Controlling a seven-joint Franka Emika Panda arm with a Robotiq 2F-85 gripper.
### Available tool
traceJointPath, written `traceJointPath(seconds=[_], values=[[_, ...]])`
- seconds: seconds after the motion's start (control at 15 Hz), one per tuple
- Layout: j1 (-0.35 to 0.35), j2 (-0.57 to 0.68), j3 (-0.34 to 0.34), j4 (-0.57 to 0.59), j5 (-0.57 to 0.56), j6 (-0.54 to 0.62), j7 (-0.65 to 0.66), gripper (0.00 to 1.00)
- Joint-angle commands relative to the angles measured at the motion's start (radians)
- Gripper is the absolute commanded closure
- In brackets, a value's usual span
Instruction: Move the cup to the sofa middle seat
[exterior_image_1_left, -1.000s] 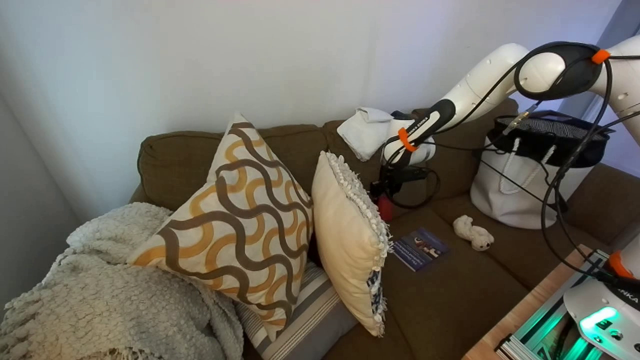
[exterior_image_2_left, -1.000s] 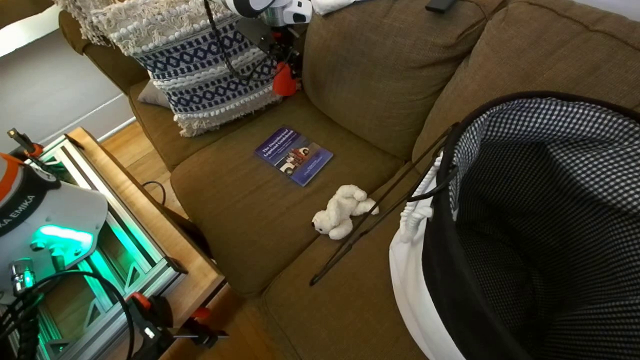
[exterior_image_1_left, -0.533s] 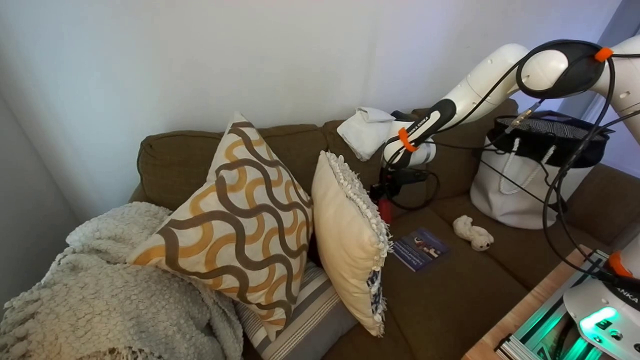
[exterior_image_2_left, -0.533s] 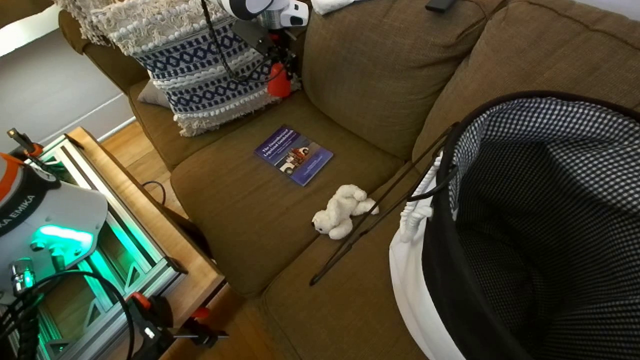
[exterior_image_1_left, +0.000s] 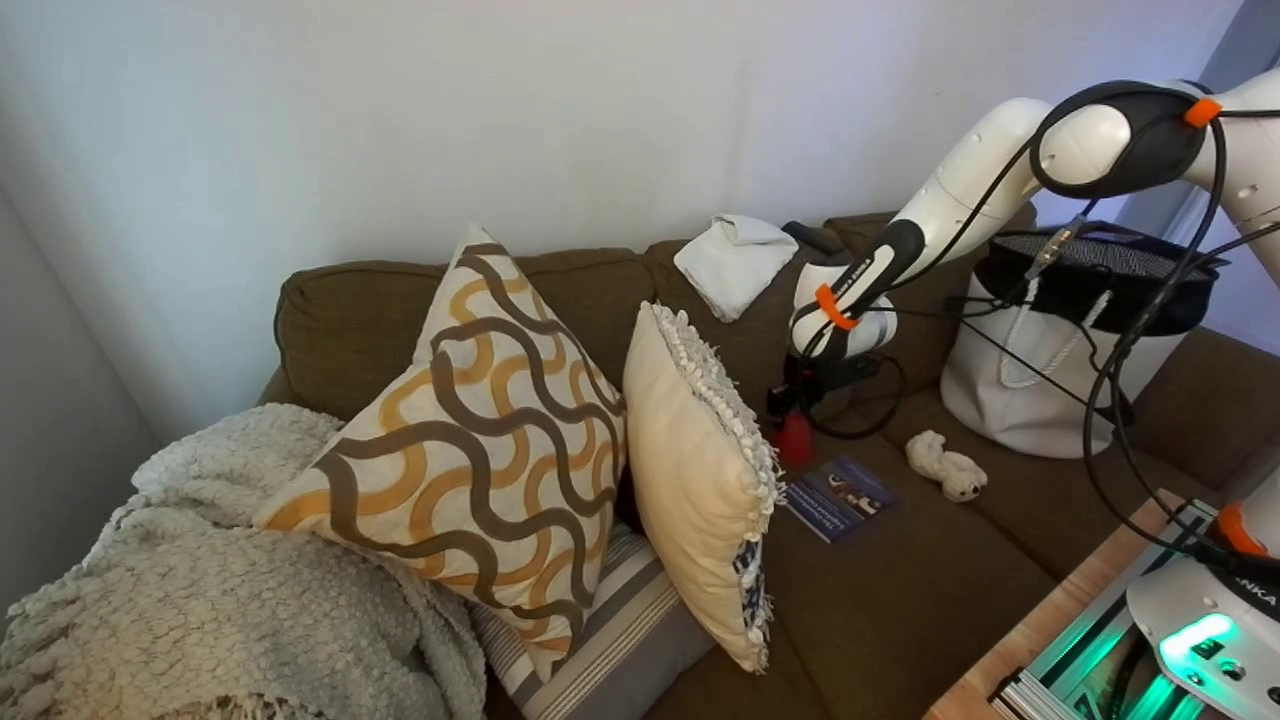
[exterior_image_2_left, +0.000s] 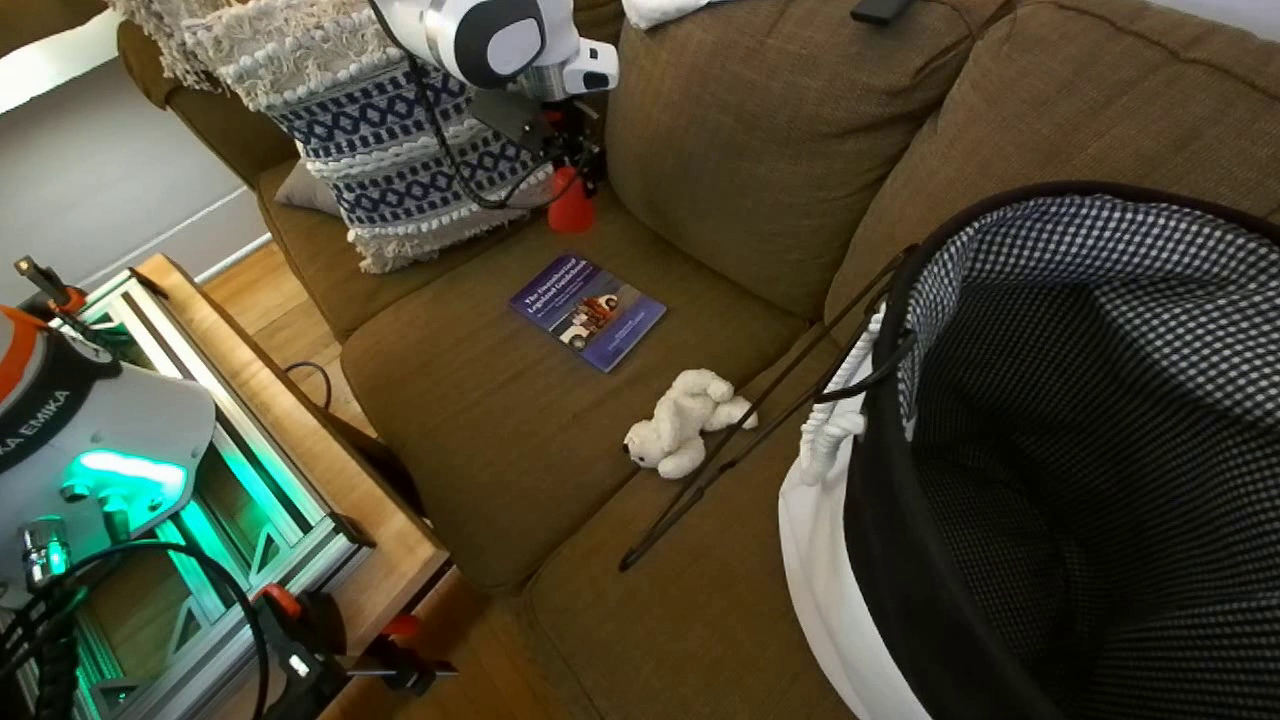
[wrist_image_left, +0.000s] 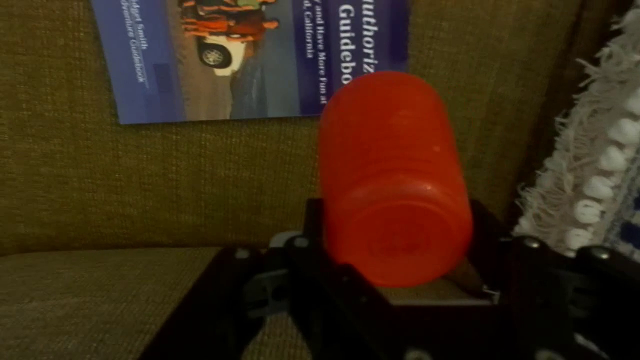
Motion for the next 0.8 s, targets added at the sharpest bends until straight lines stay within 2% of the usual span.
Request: traceJointPath(seconds=[0.0,0.2,0.47,0.6,0.73], values=[[0.075,0.007,-0.088,-0.08,-0.046,0.133,0.053,0.57],[0.101,0.059,-0.102,-0.058,-0.044,0.203,0.061,0.57],[0.149,0.129,-0.157,-0.008,-0.025,0.265,0.117,0.57],[0.15,0.159,-0.163,0.032,-0.017,0.277,0.13,0.57],[0.127,0.195,-0.142,0.082,-0.01,0.265,0.124,0.57]])
